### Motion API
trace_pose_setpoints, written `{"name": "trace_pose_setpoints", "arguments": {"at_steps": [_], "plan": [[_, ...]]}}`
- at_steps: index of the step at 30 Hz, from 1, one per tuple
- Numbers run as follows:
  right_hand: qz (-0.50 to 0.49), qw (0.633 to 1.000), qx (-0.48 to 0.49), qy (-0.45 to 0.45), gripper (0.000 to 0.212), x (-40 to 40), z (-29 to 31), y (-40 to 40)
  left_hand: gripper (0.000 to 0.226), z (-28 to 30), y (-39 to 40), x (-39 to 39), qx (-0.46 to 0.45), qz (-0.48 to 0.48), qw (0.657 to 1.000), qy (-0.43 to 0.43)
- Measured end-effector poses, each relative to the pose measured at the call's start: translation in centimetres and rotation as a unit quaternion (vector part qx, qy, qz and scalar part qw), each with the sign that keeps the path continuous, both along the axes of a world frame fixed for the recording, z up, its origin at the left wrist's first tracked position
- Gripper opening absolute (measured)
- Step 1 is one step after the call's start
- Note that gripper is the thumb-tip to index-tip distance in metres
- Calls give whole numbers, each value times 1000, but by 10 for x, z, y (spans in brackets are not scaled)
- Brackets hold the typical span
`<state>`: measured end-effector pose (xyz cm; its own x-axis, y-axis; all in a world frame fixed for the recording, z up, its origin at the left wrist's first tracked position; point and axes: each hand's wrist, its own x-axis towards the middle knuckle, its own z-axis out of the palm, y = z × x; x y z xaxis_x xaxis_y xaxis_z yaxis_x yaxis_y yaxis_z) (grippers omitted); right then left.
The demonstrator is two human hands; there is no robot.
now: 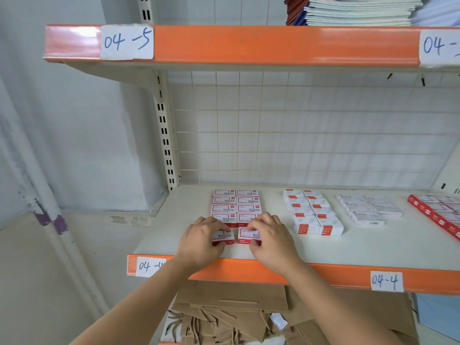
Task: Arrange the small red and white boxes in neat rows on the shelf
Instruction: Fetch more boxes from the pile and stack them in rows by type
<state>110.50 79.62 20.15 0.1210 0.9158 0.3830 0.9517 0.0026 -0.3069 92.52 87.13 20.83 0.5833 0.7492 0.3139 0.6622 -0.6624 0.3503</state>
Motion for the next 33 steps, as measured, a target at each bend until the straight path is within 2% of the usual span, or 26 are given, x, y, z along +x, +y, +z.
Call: {"name": "trace_pose_setpoints", "arguments": {"at_steps": [8, 16, 21, 25, 29, 33], "plan": [[-6, 999, 3, 37, 28, 2, -2, 4, 35, 7, 3, 13, 32, 10, 998, 56], [-39, 997, 16, 58, 26, 5, -5, 7, 33, 4, 6, 18, 40, 6, 998, 48], [-76, 996, 0, 50, 34, 6, -4, 7, 32, 2, 7, 17, 34, 6, 999, 32], [-92, 995, -9, 41, 39, 4, 0, 5, 39, 4, 6, 21, 34, -10, 999, 18], [-123, 992, -6, 15, 37, 15, 7, -9, 39, 9, 2, 38, 44, -46, 998, 6], [-177, 984, -24, -23, 46, 50, 15, -44, 41, 17, -8, 71, 40, -98, 994, 5]]}}
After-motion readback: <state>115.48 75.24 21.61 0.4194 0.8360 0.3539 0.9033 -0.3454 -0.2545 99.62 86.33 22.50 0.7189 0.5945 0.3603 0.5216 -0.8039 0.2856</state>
